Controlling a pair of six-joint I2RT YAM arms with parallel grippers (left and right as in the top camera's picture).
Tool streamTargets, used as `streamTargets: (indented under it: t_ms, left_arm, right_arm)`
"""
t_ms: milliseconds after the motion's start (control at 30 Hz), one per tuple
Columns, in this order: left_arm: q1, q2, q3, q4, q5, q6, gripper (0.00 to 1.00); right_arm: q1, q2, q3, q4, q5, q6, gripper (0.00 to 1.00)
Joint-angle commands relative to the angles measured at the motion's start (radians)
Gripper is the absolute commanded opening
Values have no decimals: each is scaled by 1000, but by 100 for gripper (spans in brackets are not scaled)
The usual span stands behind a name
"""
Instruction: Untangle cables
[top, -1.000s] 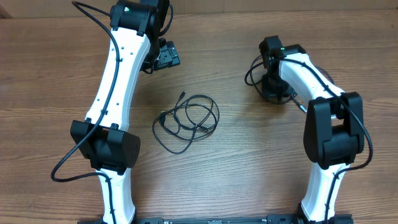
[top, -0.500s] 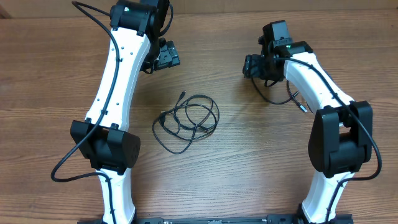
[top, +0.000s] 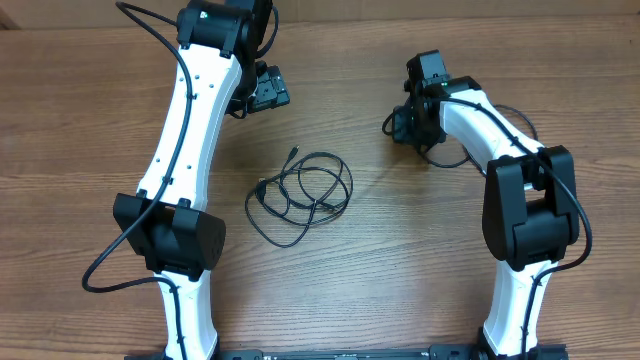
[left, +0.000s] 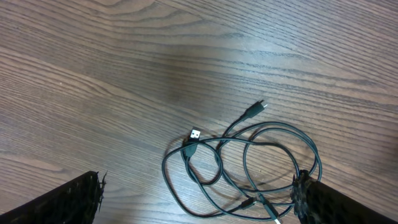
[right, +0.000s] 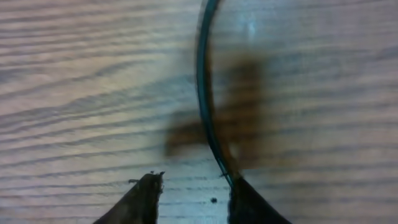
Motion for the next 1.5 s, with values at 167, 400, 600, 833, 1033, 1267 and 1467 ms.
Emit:
streamTargets:
  t_ms: [167,400,600,833,1033,1267,1467]
  left_arm:
    - [-2,3,-6,-4,-13,8,100]
    - [-2,3,-6,-6,-12,8,100]
    - [-2,3,-6,-6,-13,8,99]
    - [-2,3,-6,-4,-12,8,100]
    - [-2,3,-6,-4,-13,8,99]
    - [-2,3,-6,-2,-13,8,100]
    - [-2,3,-6,2,-13,8,100]
  right_arm:
    - [-2,10,-18,-28,70,6,32]
    - [-2,10,-18,-30,106,-2,35]
    - [-3,10,-18,-12,128,-52,42]
    - [-3,19,-18,-10,124,-62,31]
    - [-3,48,-18,-30,117,-62,28]
    - [-6,50,-17,-73,117,-58,4]
    - [-44,32,-16,-171,129,-14,4]
